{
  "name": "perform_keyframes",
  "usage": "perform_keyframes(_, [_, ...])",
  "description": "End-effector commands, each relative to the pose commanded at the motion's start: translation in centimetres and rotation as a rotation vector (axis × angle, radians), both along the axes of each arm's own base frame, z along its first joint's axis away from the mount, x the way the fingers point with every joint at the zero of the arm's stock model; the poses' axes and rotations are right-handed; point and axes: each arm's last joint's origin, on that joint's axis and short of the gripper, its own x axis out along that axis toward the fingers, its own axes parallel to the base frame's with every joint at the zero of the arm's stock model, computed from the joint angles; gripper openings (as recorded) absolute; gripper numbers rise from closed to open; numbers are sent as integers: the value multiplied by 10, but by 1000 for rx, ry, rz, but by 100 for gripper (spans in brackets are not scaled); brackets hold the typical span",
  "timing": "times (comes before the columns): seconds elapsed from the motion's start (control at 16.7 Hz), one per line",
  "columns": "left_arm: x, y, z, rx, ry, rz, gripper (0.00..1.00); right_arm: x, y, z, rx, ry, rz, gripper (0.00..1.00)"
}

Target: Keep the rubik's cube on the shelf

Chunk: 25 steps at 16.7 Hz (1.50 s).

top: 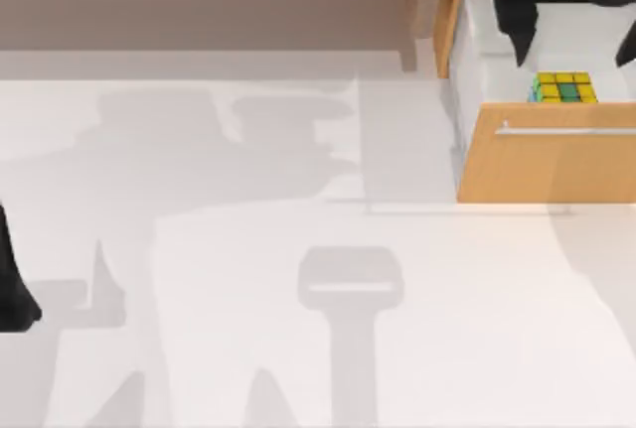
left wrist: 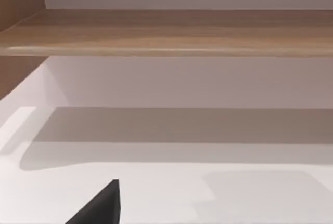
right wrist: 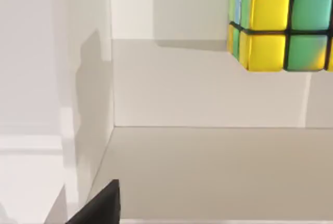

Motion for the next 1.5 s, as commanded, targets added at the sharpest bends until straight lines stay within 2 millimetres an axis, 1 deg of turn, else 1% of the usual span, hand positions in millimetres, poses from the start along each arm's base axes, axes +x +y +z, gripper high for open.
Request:
perform_keyframes(0.12, [0,0,0,0,0,0,100,-4,-1,2,0,-2,-1,100])
perform_keyframes(0.18, [0,0,0,0,0,0,100,-2,-5,-1,-1,-3,-3,100])
perform_keyframes(0.24, [0,0,0,0,0,0,100,3,-11,-10,-3,-2,-6,100])
perform_keyframes(0.3, [0,0,0,0,0,0,100,10,-17,-21,-5,1,-9,100])
perform_keyframes(0.42, [0,0,0,0,0,0,100,26,-30,-53,-8,8,-10,100])
perform_keyframes(0.54, [0,0,0,0,0,0,100,40,-34,-86,-6,14,-3,100])
perform_keyframes(0.6, [0,0,0,0,0,0,100,45,-34,-98,-4,11,-1,100])
perform_keyframes(0.66, [0,0,0,0,0,0,100,49,-35,-104,-2,4,0,100])
perform_keyframes(0.72, [0,0,0,0,0,0,100,50,-35,-106,-1,0,0,100])
perform_keyframes(0.96, [0,0,0,0,0,0,100,50,-35,-106,-1,0,0,100])
perform_keyframes(1.5, [0,0,0,0,0,0,100,50,-35,-106,-1,0,0,32])
